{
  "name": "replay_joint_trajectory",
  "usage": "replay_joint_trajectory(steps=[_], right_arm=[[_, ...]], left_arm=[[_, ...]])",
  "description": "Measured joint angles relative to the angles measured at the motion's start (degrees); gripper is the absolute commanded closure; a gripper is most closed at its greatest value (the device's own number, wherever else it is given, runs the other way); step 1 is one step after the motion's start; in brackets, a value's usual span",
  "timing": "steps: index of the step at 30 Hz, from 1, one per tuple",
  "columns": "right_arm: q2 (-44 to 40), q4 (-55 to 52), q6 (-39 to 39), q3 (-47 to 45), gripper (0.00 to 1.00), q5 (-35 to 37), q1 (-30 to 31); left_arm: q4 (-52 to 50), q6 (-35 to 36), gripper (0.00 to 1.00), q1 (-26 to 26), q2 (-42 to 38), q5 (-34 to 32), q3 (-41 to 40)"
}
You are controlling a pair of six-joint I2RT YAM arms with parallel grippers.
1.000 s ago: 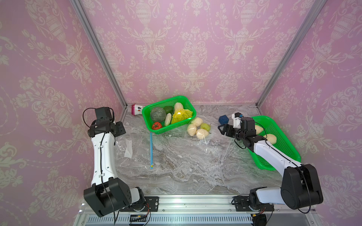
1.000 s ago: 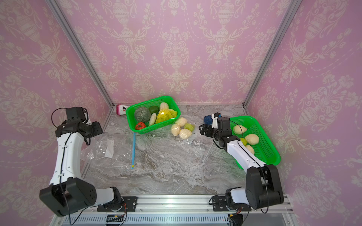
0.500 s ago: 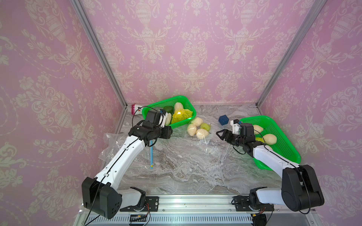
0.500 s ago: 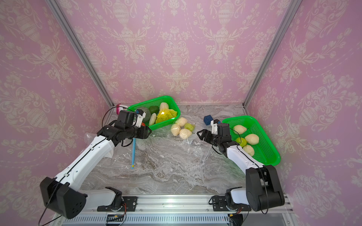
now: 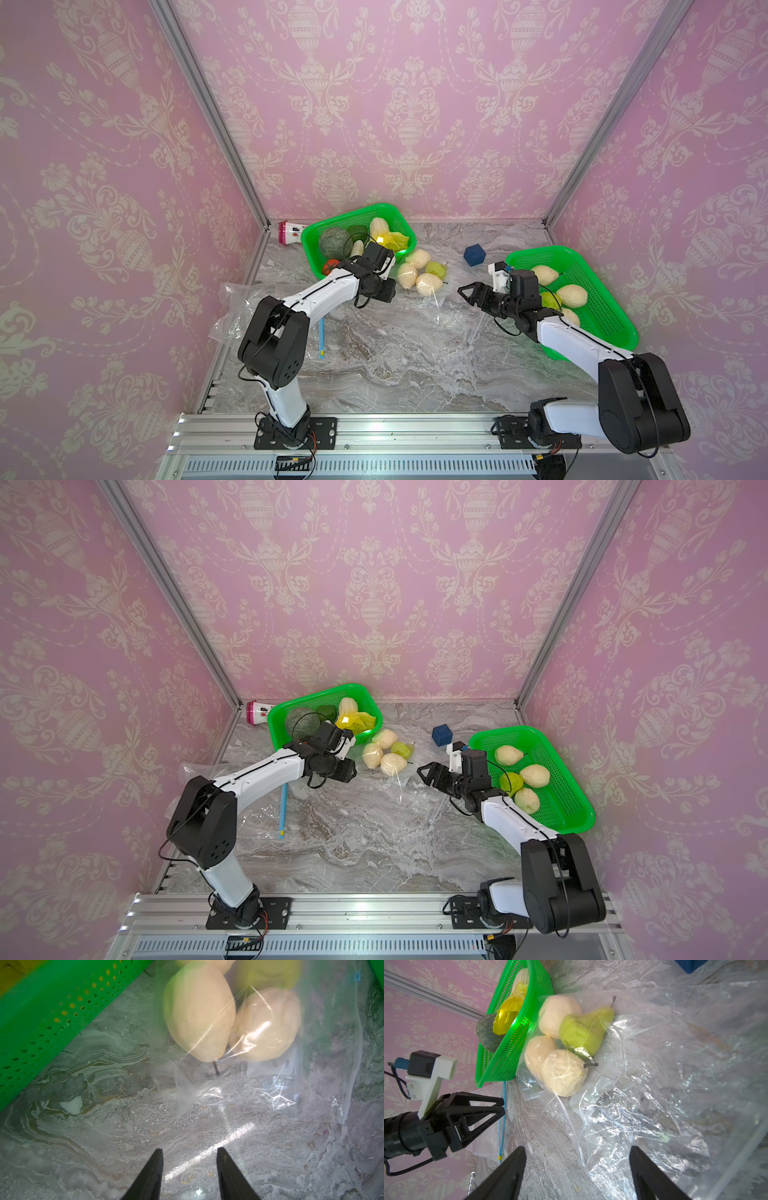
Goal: Open the zip-top bag and take out the pear
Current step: Move the zipper food storage bag to the center of the board.
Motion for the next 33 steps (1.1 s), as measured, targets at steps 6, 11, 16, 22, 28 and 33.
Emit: replay_joint_trajectory(steps=[6, 11, 16, 22, 28, 33], right_arm=[[0.7, 4.1, 1.0, -2.4, 0.19, -1.5, 0.0], [1.7, 5.2, 2.0, -3.4, 0.2, -2.4, -0.3], [1.7, 5.9, 2.1, -3.5, 0.2, -2.5, -1.1], [0.6, 5.8, 2.6, -4.4, 0.21, -2.5, -2.6], [-0.7, 4.5, 3.5, -7.0, 0.3, -1.7, -4.3], [-2.3, 0.0, 1.9, -7.0, 0.4, 0.1, -4.5]], left_arm=[[2.5, 0.0, 0.59, 0.0, 4.9, 0.1, 2.1], [4.6, 0.2, 0.74, 0.0, 7.0, 0.6, 2.8], [5.6, 0.7, 1.0, 0.0, 8.2, 0.9, 3.2], [5.8, 1.1, 1.0, 0.0, 5.8, 0.9, -0.3], [-0.2, 0.1, 1.0, 0.0, -5.9, -2.8, -8.0], [-3.6, -3.3, 1.0, 0.0, -15.2, -4.4, -15.1]])
